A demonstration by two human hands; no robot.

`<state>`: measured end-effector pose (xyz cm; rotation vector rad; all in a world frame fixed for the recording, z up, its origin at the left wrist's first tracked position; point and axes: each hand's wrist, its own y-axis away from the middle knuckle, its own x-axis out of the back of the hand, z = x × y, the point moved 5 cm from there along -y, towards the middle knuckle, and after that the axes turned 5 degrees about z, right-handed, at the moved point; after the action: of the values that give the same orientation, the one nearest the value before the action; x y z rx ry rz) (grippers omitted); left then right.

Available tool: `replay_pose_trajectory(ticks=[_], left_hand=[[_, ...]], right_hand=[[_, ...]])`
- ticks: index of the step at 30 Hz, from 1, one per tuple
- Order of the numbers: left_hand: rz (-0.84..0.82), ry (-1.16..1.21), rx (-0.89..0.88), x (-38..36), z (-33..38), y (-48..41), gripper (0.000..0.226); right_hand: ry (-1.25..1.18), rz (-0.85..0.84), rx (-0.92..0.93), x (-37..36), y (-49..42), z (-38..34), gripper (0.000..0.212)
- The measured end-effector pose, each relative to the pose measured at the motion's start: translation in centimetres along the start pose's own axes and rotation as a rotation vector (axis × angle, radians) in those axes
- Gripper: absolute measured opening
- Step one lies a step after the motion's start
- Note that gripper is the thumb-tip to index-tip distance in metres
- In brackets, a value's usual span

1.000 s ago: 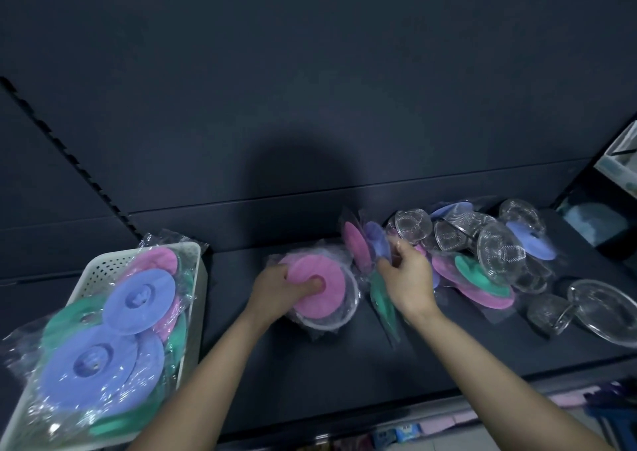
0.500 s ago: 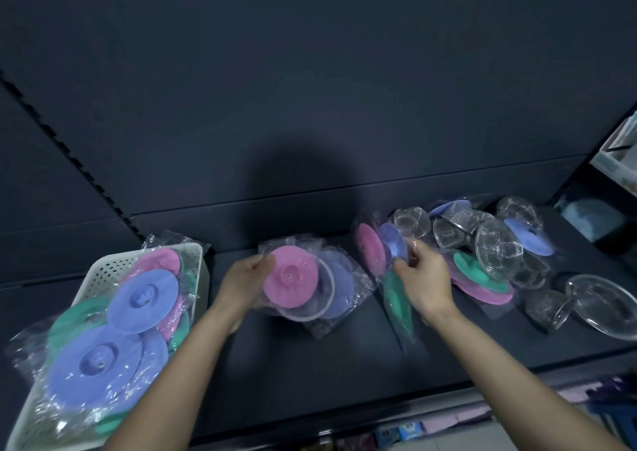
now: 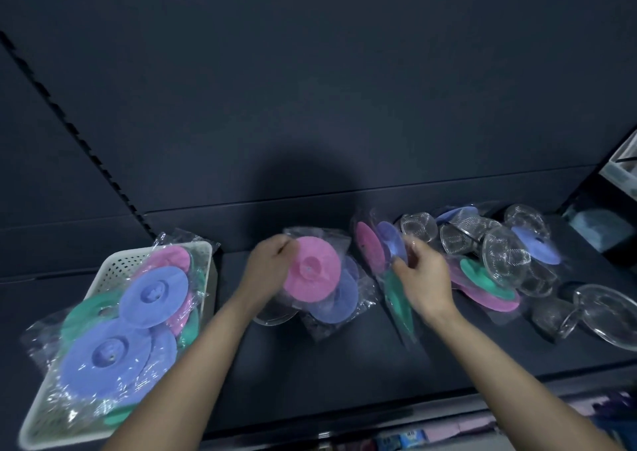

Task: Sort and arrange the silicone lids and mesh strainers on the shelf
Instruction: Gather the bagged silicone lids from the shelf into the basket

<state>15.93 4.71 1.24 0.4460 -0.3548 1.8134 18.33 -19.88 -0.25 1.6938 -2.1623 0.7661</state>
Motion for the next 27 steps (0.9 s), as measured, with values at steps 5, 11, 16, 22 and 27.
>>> replay_pose_trajectory(ticks=[5, 11, 16, 22, 27], left_hand=[[-0.228, -0.218, -0.087, -5.4, 0.1, -2.5, 0.024], [-0.407, -0.514, 0.054, -7.1, -4.4, -4.8, 0.096], [-0.500, -0.660, 0.066, -7.6, -5.3, -4.6, 0.143], [-0.464, -0.598, 0.092, -7.5, -4.6, -4.4, 0.053], [-0.420, -0.504, -0.009, -7.0, -2.6, -4.2, 0.038]], right_hand=[[0.046, -0.021, 0.018, 1.1, 0.4, 0.2, 0.023], [0.064, -0.024, -0.007, 1.7, 0.7, 1.2, 0.017], [0.079, -0.061, -0.034, 0.9, 0.9, 1.9, 0.009], [0.088, -0.171, -0.111, -0.1, 1.6, 1.8, 0.012], [0.146, -0.249, -0.142, -0.5, 2.3, 1.6, 0.008]])
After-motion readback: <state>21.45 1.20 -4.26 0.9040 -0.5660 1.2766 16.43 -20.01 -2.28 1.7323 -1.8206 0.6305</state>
